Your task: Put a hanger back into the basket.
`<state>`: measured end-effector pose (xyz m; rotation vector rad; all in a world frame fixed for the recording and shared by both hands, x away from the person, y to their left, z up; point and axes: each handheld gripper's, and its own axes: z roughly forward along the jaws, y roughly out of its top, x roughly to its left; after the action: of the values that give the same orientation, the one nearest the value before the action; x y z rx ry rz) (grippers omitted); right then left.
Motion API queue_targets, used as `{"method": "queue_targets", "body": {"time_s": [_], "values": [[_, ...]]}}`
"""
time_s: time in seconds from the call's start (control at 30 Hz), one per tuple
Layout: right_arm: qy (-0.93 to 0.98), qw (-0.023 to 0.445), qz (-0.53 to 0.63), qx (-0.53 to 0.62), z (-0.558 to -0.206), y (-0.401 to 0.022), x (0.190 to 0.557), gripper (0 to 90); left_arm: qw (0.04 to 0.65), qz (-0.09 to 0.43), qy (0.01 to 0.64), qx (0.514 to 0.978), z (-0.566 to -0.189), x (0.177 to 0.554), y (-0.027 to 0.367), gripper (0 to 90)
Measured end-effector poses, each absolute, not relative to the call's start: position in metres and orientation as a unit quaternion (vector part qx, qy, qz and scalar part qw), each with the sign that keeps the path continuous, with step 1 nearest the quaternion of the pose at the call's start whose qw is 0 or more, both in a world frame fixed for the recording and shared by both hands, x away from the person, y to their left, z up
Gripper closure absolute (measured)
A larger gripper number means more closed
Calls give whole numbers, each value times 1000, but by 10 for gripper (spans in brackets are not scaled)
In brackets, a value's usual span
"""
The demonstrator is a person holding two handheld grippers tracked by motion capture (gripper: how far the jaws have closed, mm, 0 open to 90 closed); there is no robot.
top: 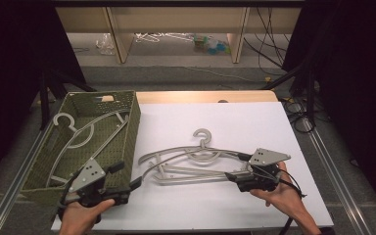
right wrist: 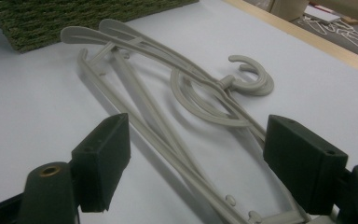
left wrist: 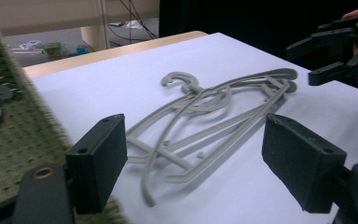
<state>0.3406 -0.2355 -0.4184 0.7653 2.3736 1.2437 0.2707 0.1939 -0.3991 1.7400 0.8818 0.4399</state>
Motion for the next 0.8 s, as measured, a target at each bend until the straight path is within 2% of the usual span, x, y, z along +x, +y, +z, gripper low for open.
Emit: {"method": "queue_targets", "body": {"time_s": [0.13,0.37,0.8], "values": [[837,176,443,269,-419,-235,340,233,539,192,366,734,-408,265,183,175],[835,175,447,268,-418,-234,339,222,545,193,365,729,-426,264,178,174],[843,180,433,264,-419,-232,350,208,543,192,370,729,-429,265,181,173]]}}
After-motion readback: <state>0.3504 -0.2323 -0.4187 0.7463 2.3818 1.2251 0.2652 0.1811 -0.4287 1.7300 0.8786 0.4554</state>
